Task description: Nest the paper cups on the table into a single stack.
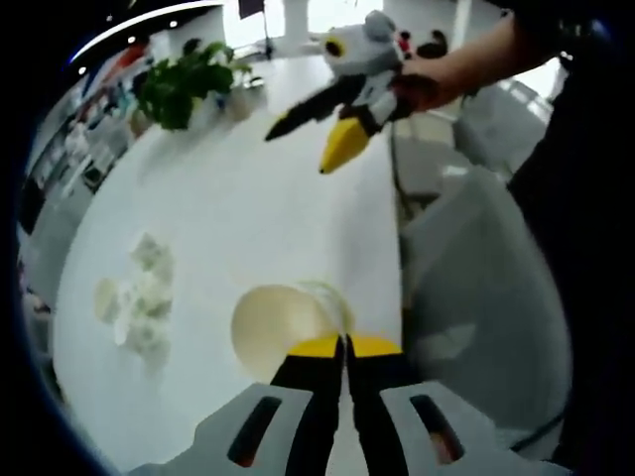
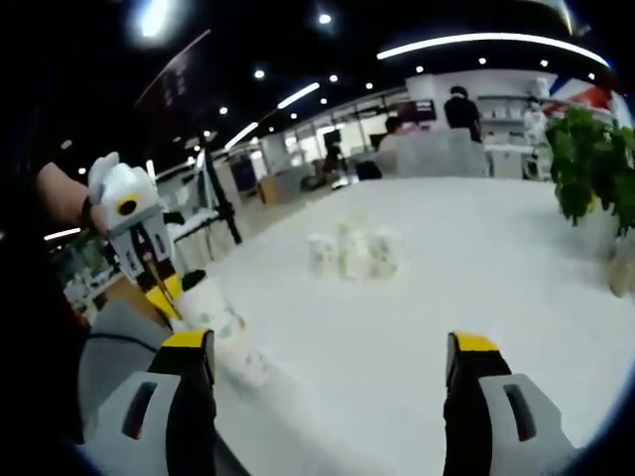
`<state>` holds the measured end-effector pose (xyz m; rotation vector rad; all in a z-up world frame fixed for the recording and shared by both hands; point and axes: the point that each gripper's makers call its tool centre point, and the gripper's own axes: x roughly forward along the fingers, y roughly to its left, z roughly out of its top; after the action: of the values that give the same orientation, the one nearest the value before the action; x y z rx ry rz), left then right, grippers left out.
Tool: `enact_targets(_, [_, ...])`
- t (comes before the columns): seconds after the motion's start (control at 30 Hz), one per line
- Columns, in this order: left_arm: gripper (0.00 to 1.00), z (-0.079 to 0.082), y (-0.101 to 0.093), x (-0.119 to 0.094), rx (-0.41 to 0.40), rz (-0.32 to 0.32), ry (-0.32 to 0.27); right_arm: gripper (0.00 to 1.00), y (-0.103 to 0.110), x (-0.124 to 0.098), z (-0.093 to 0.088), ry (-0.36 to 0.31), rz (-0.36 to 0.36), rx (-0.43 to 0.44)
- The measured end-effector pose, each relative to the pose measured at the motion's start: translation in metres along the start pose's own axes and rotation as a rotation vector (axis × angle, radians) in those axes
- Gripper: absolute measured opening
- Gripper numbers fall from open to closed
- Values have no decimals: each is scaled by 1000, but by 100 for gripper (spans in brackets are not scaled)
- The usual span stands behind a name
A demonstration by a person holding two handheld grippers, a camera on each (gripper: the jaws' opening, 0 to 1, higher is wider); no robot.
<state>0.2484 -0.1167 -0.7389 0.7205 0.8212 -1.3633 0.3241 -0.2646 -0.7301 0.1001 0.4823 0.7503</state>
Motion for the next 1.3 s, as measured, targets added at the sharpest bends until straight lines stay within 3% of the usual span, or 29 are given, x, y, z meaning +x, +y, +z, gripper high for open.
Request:
enact_targets(0.67, [1, 0, -1, 9, 58, -9, 8, 95, -2, -3, -9, -3, -11, 44])
enact_targets(0.87, [9, 0, 1, 11, 68, -3, 5, 95, -4, -3, -11, -5, -13, 53])
enact_targets(1.3, [11, -1, -2, 12, 45, -16, -3, 95, -6, -4, -12, -8, -20, 63])
